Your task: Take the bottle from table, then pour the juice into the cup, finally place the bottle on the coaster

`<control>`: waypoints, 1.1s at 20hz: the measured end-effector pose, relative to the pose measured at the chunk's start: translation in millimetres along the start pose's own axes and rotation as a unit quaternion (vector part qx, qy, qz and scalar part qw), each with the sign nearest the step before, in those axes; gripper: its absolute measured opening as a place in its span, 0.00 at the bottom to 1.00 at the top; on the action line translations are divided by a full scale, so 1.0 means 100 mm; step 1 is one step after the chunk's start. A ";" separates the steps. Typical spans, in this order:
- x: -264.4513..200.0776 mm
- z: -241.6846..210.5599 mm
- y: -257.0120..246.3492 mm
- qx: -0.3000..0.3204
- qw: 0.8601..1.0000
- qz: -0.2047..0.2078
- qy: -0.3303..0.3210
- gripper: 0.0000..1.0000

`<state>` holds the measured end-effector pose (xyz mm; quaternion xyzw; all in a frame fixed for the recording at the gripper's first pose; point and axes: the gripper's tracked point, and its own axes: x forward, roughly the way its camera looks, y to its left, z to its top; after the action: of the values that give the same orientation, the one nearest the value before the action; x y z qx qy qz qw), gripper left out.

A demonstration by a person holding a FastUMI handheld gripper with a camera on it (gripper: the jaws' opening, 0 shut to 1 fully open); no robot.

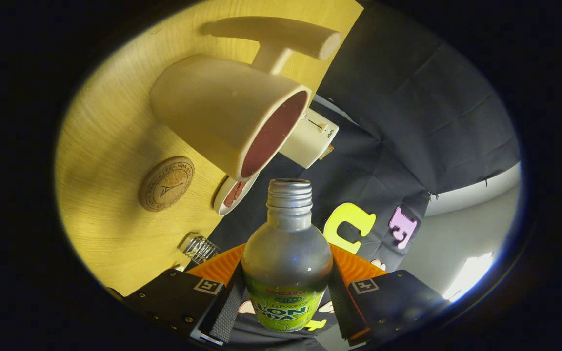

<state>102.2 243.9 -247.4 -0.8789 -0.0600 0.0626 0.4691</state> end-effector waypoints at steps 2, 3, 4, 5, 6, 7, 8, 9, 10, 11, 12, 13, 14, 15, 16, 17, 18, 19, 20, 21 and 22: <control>-0.01 0.00 0.00 0.011 1.000 0.000 -0.001 0.80; 0.00 0.01 -0.01 0.018 1.000 -0.001 -0.001 0.80; -0.01 0.01 -0.01 0.028 1.000 0.000 -0.002 0.80; 0.00 0.02 0.00 0.040 0.999 0.003 -0.001 0.80; 0.00 0.01 0.02 0.054 0.999 0.007 0.000 0.80; 0.01 0.01 0.03 0.069 0.998 0.010 0.001 0.80; 0.00 0.01 0.04 0.086 0.996 0.014 0.000 0.80; 0.00 0.01 0.04 0.104 0.994 0.016 0.000 0.80; -0.01 0.00 0.04 0.121 0.993 0.016 0.000 0.80; -0.01 -0.01 0.03 0.134 0.991 0.016 0.003 0.80; -0.01 -0.02 0.02 0.143 0.990 0.016 0.003 0.80; -0.01 -0.03 0.01 0.154 0.988 0.013 0.005 0.80; -0.03 -0.04 0.01 0.166 0.986 0.013 0.007 0.80; -0.03 -0.05 0.03 0.180 0.983 0.014 0.006 0.80; -0.03 -0.06 0.04 0.198 0.980 0.016 0.008 0.80; -0.05 -0.08 0.04 0.217 0.976 0.017 0.011 0.80; -0.05 -0.09 0.05 0.239 0.971 0.022 0.013 0.80; -0.03 -0.11 0.06 0.262 0.964 0.029 0.015 0.80; -0.03 -0.10 0.07 0.286 0.957 0.034 0.016 0.80; -0.01 -0.11 0.05 0.307 0.951 0.037 0.017 0.80; -0.01 -0.12 0.06 0.324 0.945 0.039 0.019 0.80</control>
<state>103.2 230.3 -245.4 -0.6819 0.0066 0.0799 0.7270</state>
